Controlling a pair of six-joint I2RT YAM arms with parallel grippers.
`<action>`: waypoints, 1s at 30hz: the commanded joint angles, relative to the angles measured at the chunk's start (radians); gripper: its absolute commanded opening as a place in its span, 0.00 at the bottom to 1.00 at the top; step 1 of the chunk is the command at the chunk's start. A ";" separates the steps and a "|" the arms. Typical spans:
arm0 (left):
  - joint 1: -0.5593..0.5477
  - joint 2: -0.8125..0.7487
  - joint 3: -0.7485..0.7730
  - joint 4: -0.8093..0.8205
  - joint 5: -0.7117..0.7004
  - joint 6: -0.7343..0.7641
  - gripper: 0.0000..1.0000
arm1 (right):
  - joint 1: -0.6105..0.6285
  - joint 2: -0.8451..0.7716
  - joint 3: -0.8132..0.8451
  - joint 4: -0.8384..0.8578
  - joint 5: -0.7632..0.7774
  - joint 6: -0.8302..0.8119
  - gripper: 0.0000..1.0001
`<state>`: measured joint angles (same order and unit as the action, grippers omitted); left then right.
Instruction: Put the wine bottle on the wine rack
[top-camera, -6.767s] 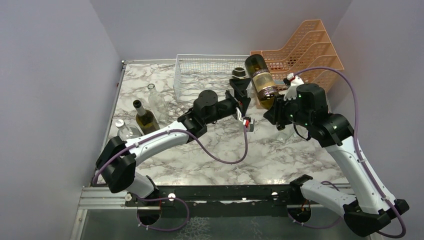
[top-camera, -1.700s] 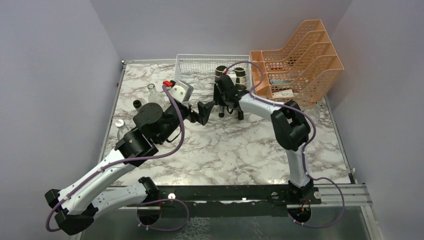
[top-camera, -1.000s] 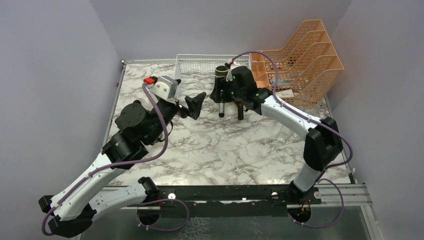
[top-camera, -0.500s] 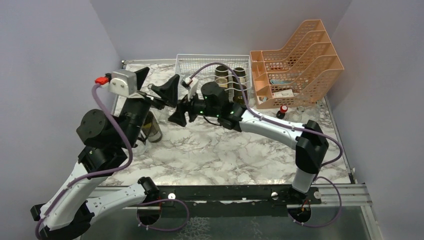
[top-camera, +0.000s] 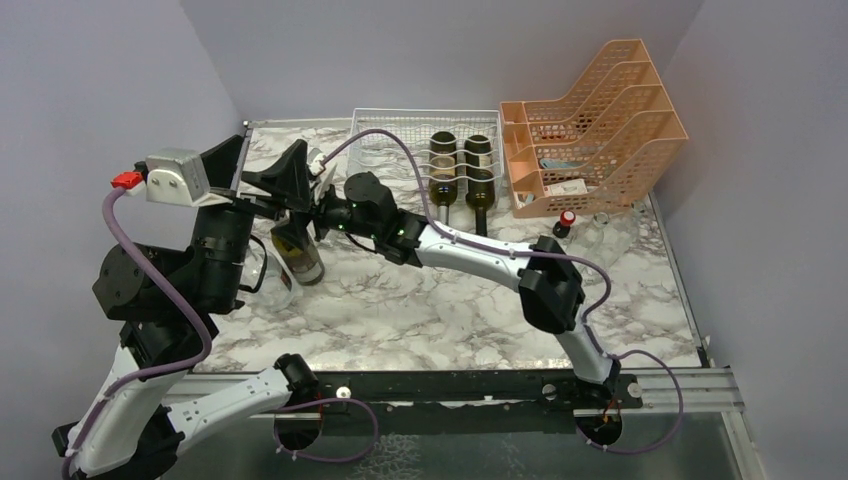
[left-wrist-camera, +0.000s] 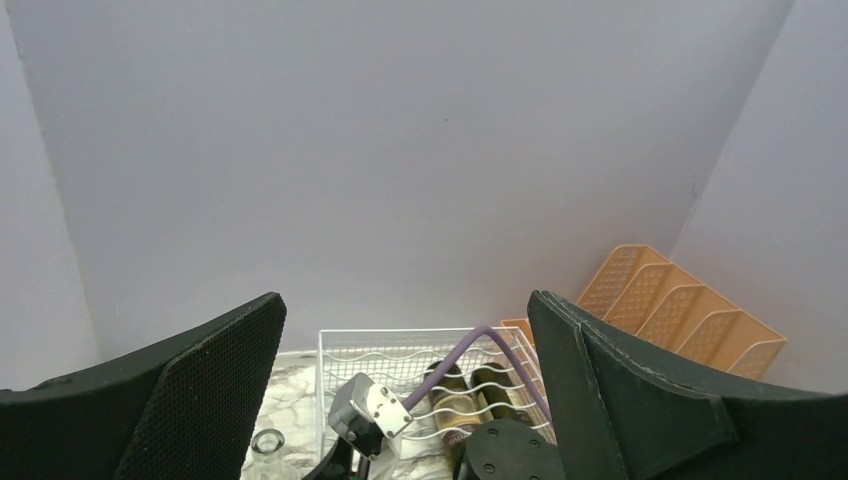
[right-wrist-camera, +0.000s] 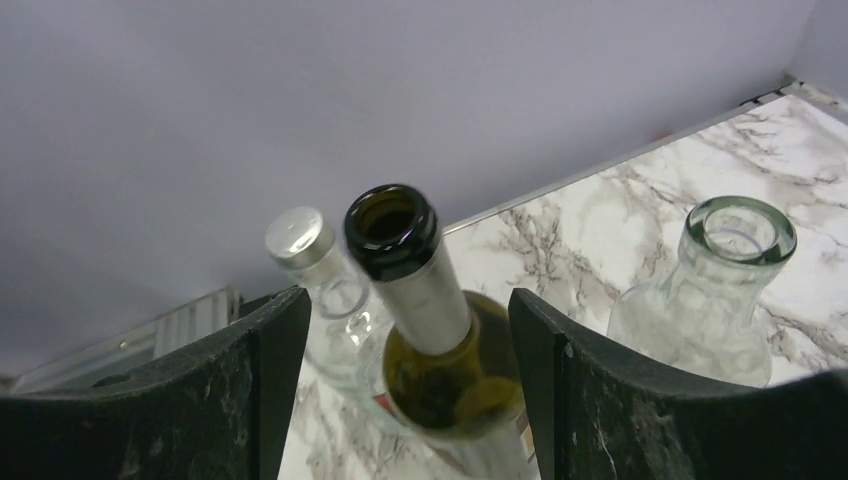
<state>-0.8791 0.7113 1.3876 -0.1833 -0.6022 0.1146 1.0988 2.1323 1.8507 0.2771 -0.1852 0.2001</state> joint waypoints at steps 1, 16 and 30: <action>-0.001 -0.008 0.039 -0.046 -0.053 0.031 0.99 | 0.016 0.096 0.121 0.022 0.070 -0.068 0.74; -0.001 -0.035 0.032 -0.114 -0.076 0.003 0.99 | 0.038 0.132 0.172 0.061 0.111 -0.191 0.19; -0.003 -0.022 0.020 -0.145 -0.019 -0.024 0.99 | 0.047 -0.236 -0.245 0.141 0.209 -0.202 0.01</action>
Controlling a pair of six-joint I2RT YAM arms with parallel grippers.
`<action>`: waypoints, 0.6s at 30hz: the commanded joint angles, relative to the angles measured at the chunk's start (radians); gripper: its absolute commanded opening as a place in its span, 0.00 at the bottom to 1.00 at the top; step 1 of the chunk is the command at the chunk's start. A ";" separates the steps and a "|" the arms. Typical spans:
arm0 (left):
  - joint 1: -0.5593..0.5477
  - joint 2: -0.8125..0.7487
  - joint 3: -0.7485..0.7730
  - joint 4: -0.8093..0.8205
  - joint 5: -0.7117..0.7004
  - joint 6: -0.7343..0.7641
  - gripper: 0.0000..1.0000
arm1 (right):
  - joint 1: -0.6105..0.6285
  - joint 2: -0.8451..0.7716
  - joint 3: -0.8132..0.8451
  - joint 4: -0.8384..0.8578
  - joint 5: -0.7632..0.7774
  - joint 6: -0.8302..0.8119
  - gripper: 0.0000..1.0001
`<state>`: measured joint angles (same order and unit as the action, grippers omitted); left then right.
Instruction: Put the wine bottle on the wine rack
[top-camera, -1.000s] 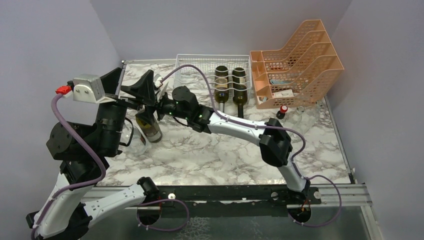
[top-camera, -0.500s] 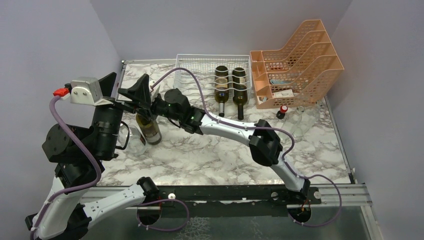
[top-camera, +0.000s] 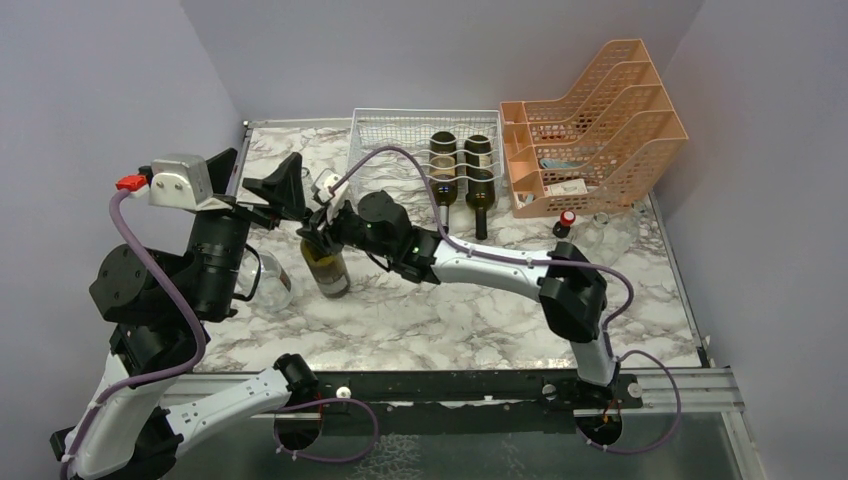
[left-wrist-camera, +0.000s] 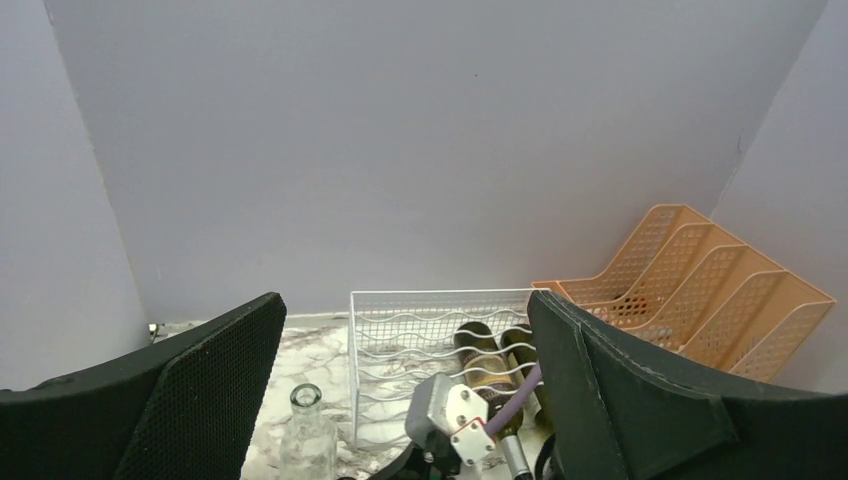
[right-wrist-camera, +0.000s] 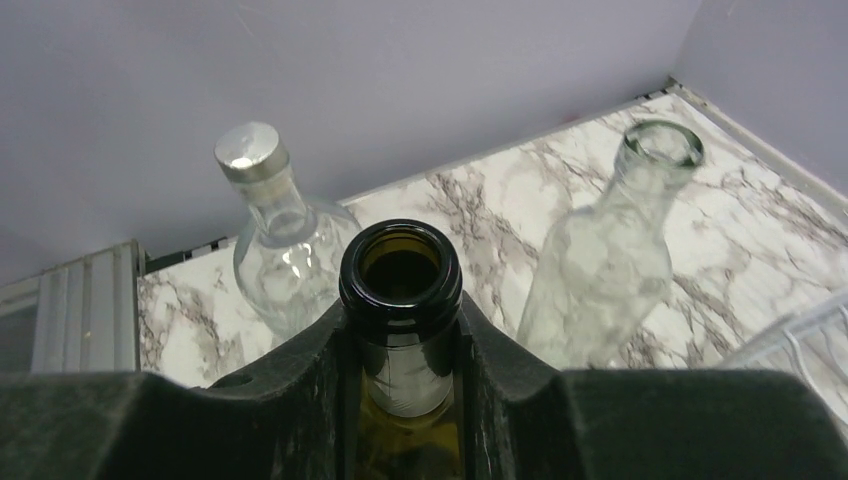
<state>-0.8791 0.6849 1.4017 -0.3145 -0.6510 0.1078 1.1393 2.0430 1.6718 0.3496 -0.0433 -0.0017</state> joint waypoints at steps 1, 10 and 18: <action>-0.002 0.004 -0.001 -0.014 0.036 -0.019 0.99 | 0.006 -0.178 -0.099 0.065 0.084 0.005 0.01; -0.002 -0.001 -0.107 -0.024 0.119 -0.068 0.99 | 0.005 -0.454 -0.376 -0.024 0.327 0.039 0.01; -0.002 -0.015 -0.282 -0.008 0.231 -0.240 0.99 | 0.006 -0.705 -0.547 -0.221 0.546 0.169 0.01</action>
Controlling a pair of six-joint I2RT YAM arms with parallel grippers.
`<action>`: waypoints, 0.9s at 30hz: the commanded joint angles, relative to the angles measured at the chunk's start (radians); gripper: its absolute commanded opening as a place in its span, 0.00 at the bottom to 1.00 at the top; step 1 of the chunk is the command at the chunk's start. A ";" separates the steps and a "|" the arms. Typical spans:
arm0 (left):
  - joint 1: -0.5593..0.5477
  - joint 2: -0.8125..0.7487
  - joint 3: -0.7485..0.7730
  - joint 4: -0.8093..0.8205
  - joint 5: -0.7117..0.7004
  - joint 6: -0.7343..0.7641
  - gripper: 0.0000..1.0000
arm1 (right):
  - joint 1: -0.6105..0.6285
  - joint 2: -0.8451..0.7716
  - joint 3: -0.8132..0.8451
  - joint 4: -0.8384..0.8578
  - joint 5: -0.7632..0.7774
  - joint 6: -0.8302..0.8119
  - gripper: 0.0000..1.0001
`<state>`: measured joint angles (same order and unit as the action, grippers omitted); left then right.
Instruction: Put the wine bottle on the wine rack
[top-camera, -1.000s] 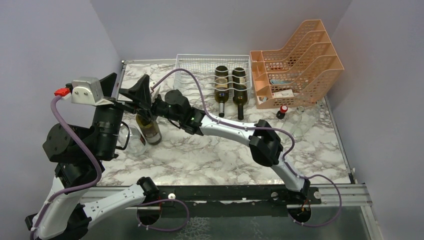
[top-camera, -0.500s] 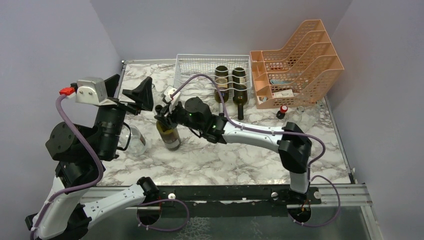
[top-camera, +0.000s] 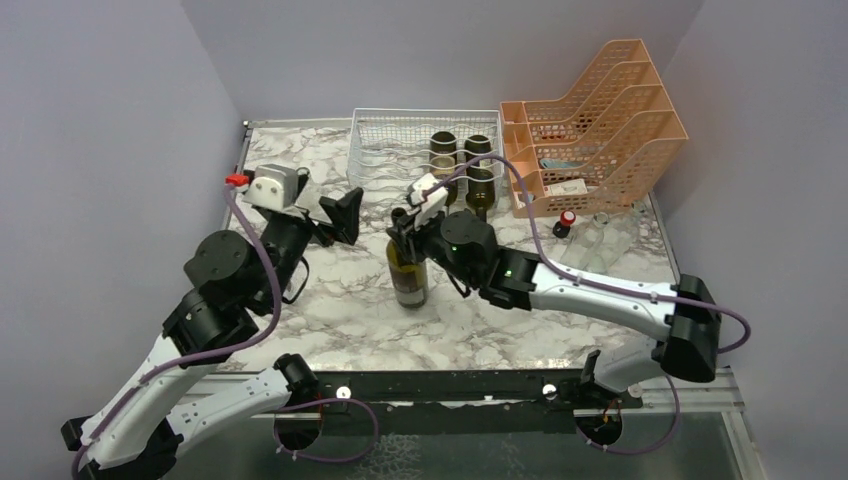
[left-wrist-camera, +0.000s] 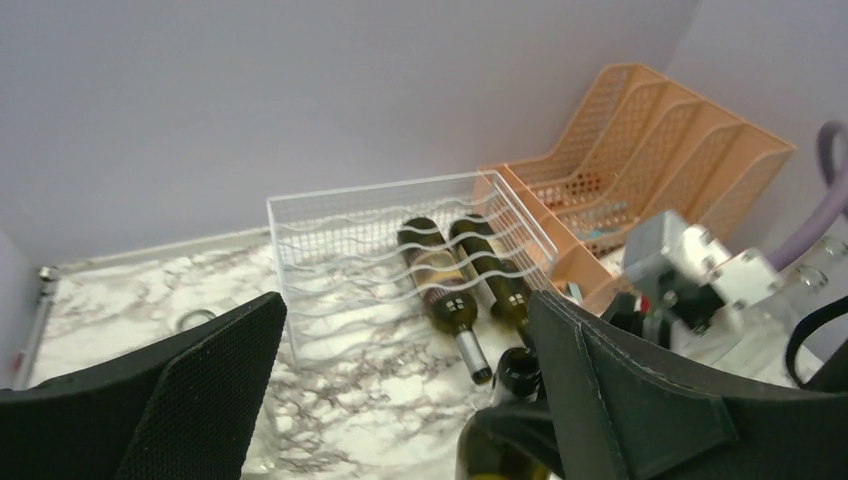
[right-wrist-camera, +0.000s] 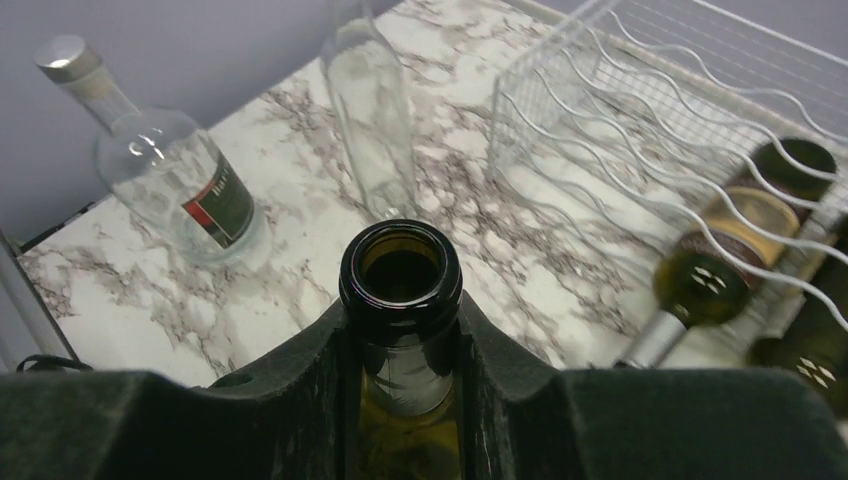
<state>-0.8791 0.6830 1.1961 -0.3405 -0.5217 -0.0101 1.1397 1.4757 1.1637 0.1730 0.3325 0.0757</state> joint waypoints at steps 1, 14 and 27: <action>-0.002 -0.013 -0.105 0.029 0.123 -0.144 0.99 | 0.006 -0.167 -0.059 -0.067 0.201 0.109 0.01; -0.002 0.060 -0.487 0.322 0.464 -0.160 0.99 | 0.001 -0.395 -0.138 -0.342 0.317 0.220 0.01; -0.002 0.237 -0.739 0.836 0.865 -0.090 0.99 | -0.068 -0.406 0.002 -0.419 0.255 0.133 0.01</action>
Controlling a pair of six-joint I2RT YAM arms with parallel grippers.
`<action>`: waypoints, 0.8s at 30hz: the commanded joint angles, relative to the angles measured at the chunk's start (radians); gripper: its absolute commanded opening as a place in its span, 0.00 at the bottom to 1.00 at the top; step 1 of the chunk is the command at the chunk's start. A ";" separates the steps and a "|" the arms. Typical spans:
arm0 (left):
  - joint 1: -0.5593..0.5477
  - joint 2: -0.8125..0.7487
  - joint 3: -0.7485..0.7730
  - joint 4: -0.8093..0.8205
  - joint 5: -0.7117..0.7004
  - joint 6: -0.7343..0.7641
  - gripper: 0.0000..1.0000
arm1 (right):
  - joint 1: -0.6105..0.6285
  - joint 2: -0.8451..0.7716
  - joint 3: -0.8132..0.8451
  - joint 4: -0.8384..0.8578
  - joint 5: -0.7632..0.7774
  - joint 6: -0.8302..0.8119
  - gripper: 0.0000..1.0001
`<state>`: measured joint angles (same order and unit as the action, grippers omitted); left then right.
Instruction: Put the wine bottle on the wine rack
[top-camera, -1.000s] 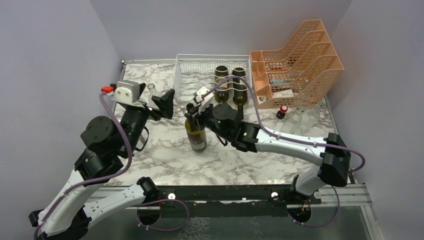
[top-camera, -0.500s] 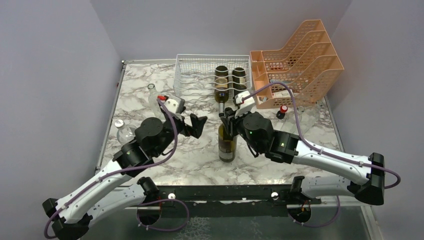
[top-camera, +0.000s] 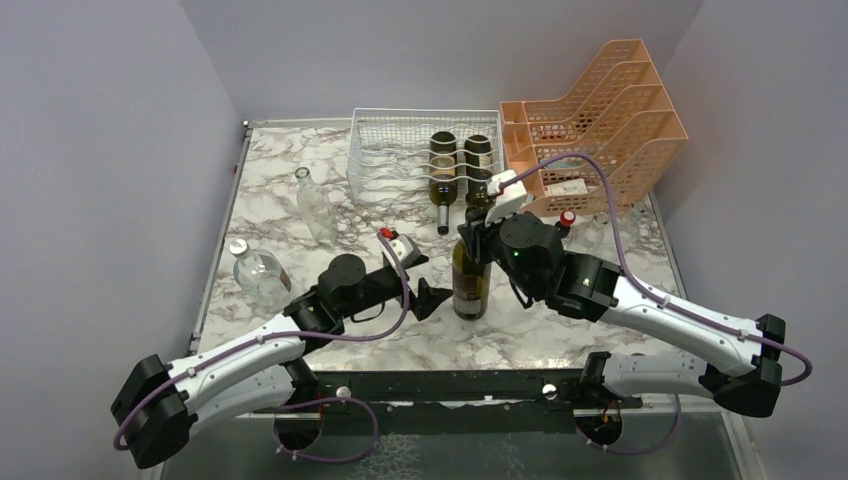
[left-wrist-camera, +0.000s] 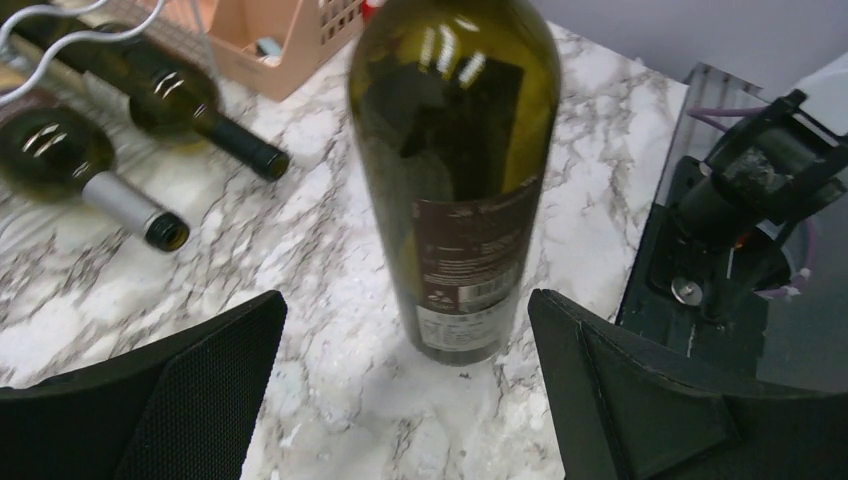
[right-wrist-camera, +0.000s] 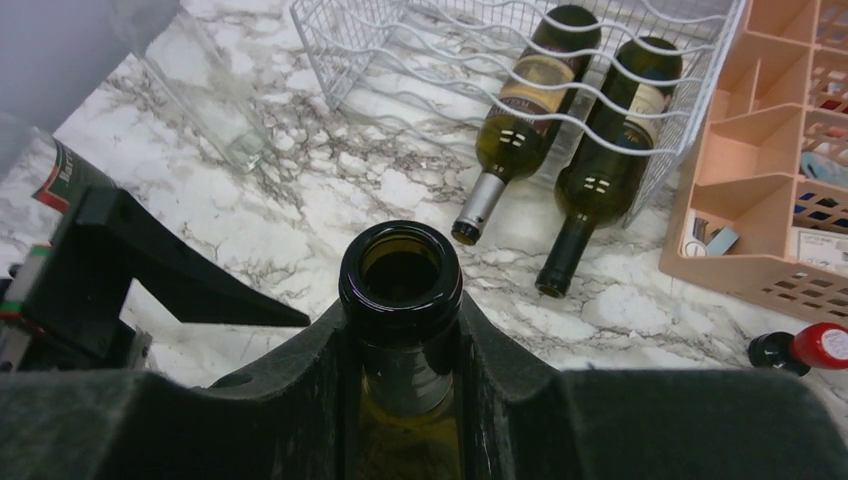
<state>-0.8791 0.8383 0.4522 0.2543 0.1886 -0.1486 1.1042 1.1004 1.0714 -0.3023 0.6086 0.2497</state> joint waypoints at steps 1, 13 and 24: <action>-0.002 0.103 0.007 0.265 0.161 0.059 0.99 | -0.045 -0.030 0.103 0.063 -0.040 -0.049 0.01; 0.000 0.215 0.004 0.515 0.096 0.136 0.99 | -0.097 -0.041 0.179 0.144 -0.352 -0.102 0.01; 0.115 0.283 0.014 0.646 0.445 -0.025 0.95 | -0.096 -0.150 0.134 0.183 -0.599 -0.153 0.01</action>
<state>-0.7822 1.0954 0.4458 0.8188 0.4438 -0.1211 1.0035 1.0168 1.1927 -0.2619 0.1654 0.0994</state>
